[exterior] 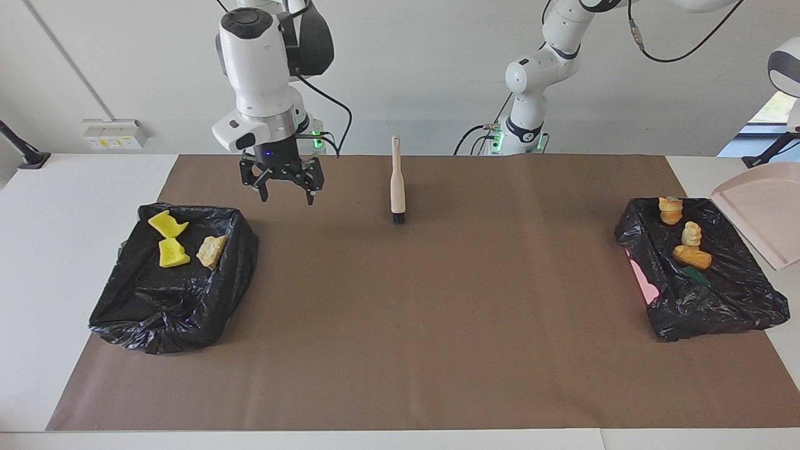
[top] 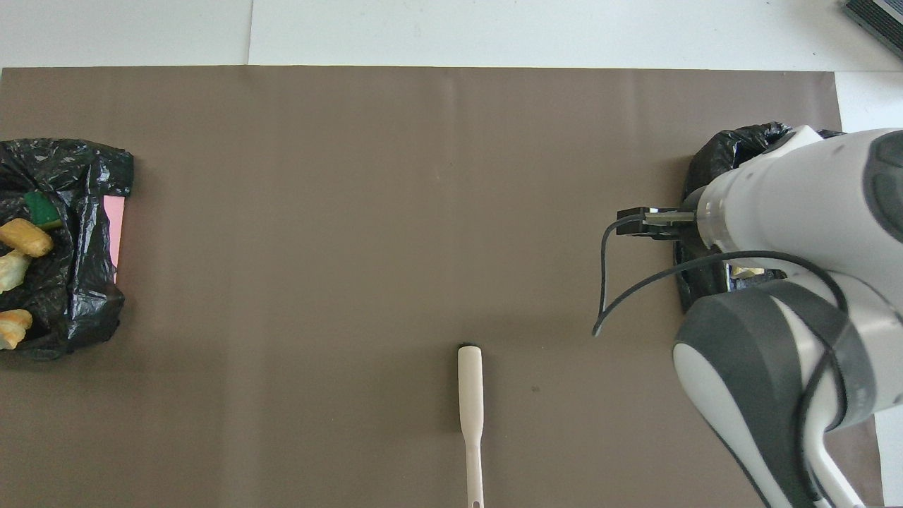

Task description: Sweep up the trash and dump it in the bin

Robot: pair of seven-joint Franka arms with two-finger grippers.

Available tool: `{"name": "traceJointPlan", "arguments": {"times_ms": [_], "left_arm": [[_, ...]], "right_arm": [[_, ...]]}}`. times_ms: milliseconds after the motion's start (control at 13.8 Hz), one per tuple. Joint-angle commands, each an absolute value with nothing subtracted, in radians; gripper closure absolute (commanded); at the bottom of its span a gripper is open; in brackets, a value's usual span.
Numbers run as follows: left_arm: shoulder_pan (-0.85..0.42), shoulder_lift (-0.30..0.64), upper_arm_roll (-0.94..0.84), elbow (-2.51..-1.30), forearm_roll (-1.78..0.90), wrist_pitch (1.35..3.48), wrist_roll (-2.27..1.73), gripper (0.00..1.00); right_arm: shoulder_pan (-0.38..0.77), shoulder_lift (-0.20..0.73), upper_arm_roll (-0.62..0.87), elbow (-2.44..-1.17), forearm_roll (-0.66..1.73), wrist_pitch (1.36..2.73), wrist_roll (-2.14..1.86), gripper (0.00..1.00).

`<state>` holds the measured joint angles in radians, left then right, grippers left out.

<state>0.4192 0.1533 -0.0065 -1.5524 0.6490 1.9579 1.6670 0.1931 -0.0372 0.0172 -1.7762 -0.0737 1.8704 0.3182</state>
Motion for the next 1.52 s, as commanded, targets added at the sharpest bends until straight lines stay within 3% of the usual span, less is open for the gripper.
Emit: {"name": "traceJointPlan", "arguments": {"times_ms": [0,290,579,941,1230,1448], "left_arm": [[0.347,0.144,-0.002,-1.539,0.54,1.841,1.564,1.0],[0.206,0.124,-0.006,-1.562,0.41,1.72,1.286,1.0],[0.045,0.124,-0.008,-1.568,0.261,1.666,0.924,1.0],[-0.145,0.147,-0.006,-1.563,0.086,1.66,0.486,1.0],[-0.302,0.19,-0.006,-1.551,-0.001,1.698,0.122,1.0],[-0.418,0.325,-0.006,-1.432,-0.005,1.707,-0.125,1.0]], "right_arm": [[0.14,-0.041,0.026,-1.682,-0.089,1.748,0.259,0.0],[0.086,-0.063,0.025,-1.591,-0.071,1.586,0.255,0.0],[0.061,-0.138,-0.035,-1.586,-0.06,1.497,0.173,0.0],[0.061,-0.164,-0.1,-1.604,-0.04,1.491,0.017,0.0],[0.055,-0.106,-0.098,-1.562,-0.04,1.447,-0.038,0.0],[0.061,-0.066,-0.098,-1.519,-0.023,1.452,-0.048,0.0]]}}
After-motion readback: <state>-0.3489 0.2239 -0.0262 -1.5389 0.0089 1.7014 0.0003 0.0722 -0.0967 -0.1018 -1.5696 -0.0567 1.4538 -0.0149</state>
